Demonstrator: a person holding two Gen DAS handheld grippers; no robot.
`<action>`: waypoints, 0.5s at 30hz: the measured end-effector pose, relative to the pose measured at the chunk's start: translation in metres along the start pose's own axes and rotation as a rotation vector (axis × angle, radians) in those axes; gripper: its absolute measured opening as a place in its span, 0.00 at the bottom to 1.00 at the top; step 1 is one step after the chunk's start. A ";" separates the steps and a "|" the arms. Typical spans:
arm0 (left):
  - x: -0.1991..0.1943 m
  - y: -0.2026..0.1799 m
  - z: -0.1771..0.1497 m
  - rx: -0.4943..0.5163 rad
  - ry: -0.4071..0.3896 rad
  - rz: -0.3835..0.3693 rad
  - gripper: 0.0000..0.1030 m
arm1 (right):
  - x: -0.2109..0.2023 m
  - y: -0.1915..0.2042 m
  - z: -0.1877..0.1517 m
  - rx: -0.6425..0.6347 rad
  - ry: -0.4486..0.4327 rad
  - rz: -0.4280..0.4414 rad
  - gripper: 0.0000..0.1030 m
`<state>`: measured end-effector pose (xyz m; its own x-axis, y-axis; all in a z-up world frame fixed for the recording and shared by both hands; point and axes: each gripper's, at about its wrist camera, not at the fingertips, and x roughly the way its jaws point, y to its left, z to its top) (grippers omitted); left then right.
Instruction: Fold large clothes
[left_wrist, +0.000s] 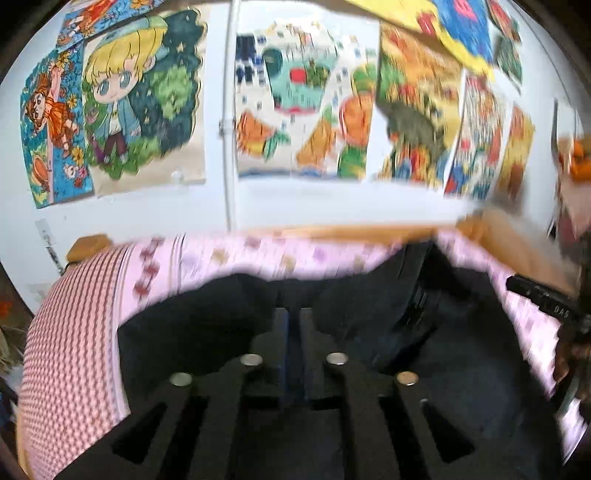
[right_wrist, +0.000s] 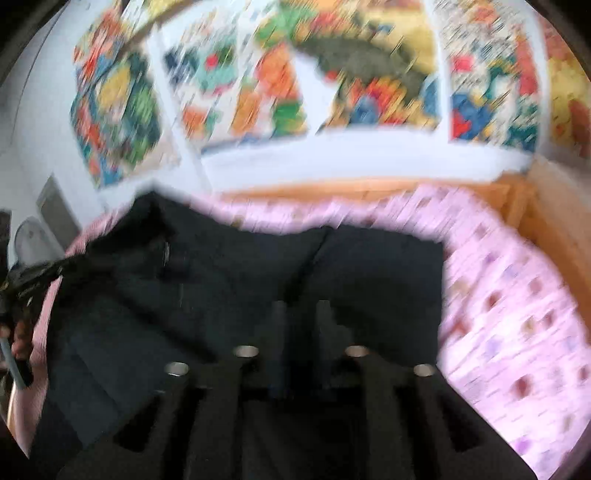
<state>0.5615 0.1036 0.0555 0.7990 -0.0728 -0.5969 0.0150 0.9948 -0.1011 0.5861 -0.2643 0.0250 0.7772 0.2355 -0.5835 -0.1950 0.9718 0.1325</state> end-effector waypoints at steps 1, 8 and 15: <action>0.005 -0.005 0.009 -0.021 -0.005 -0.013 0.29 | 0.002 -0.002 0.013 0.045 -0.027 0.009 0.54; 0.065 -0.035 0.028 -0.107 0.081 -0.076 0.56 | 0.079 0.021 0.038 0.261 0.083 0.283 0.51; 0.089 -0.047 -0.020 0.090 0.239 -0.162 0.37 | 0.089 0.062 -0.024 -0.024 0.229 0.313 0.12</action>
<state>0.6195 0.0493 -0.0092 0.6178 -0.2355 -0.7502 0.1929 0.9703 -0.1458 0.6289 -0.1834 -0.0379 0.5247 0.5094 -0.6820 -0.4176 0.8522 0.3152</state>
